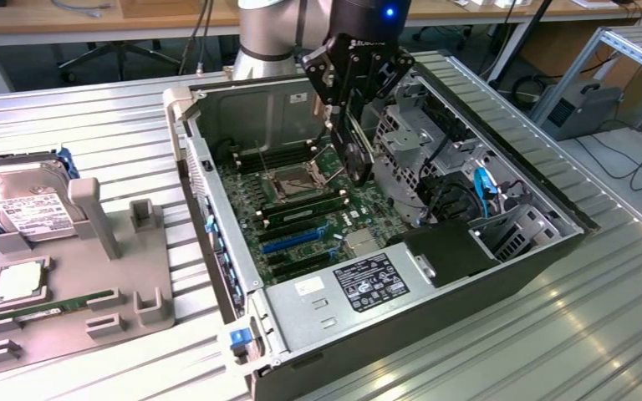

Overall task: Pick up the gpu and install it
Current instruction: 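Insert the gpu into the slot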

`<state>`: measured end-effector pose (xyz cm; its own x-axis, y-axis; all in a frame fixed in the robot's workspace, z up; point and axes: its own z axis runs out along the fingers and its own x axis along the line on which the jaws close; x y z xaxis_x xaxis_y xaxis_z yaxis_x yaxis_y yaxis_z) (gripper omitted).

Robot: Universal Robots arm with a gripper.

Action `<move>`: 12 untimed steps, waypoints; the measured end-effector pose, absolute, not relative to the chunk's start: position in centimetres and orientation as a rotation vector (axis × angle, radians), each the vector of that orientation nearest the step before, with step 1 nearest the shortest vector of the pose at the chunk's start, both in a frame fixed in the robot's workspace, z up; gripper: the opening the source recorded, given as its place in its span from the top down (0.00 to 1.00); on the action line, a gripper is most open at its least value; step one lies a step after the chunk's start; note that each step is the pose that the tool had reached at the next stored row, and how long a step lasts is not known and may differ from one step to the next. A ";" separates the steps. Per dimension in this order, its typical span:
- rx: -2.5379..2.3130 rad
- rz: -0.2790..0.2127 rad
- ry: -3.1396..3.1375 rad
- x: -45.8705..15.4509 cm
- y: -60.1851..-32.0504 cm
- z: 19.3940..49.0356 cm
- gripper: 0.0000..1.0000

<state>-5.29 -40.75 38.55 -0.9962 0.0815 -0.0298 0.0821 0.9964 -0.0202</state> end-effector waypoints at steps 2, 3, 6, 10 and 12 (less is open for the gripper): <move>0.127 -0.033 3.110 -5.3 -40.7 38.5 0.73; 0.127 -0.033 3.110 -5.3 -40.7 38.5 0.73; 0.122 -0.033 3.110 -5.3 -40.7 38.5 0.73; 0.090 -0.033 3.111 -5.3 -40.7 38.5 0.73; 0.062 -0.032 3.111 -5.3 -40.7 38.5 0.73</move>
<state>-5.29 -40.75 38.55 -0.9988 0.0398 -0.0298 0.0404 0.9990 -0.0202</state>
